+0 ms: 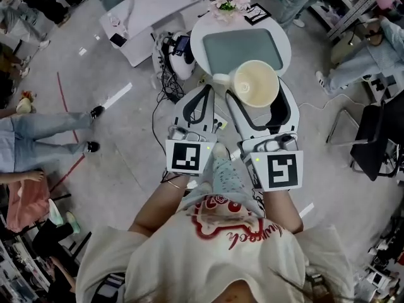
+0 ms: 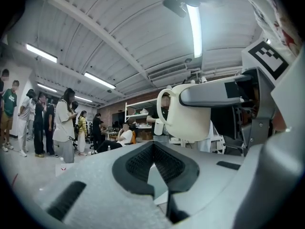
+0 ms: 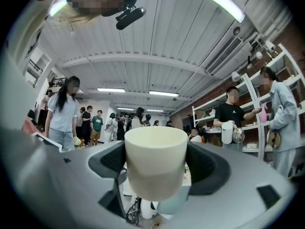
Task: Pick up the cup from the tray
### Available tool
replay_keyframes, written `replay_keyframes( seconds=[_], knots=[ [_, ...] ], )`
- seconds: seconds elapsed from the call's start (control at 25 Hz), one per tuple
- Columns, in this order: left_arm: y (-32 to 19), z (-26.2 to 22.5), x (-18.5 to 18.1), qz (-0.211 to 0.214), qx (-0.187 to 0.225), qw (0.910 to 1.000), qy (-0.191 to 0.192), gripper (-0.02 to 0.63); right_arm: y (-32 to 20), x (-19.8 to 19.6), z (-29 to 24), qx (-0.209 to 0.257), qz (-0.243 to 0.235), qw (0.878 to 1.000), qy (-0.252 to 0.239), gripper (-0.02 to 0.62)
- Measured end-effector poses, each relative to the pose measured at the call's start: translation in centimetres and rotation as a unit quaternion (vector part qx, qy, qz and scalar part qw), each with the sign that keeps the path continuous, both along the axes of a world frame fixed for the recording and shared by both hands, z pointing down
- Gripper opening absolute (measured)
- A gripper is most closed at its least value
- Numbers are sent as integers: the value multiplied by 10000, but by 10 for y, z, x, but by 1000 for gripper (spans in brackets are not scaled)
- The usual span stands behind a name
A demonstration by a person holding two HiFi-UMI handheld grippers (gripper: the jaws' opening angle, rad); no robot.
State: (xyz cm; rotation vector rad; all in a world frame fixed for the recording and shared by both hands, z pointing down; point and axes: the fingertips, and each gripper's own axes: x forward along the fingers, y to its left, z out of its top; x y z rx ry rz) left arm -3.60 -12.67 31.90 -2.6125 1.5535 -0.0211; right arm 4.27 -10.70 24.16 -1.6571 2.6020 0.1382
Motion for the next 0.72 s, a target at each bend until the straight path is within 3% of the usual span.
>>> replay_keyframes(
  seconds=[0.36, 0.56, 0.72],
  knots=[
    [88, -28, 0, 281, 54, 9995, 162, 8, 108, -21, -13, -82, -44, 9997, -215, 388],
    [114, -26, 9, 390, 19, 9992, 18, 8, 134, -17, -26, -80, -150, 9997, -194, 388],
    [130, -39, 17, 414, 79, 9987, 303, 8, 144, -15, -31, -109, -233, 9995, -170, 388]
  ],
)
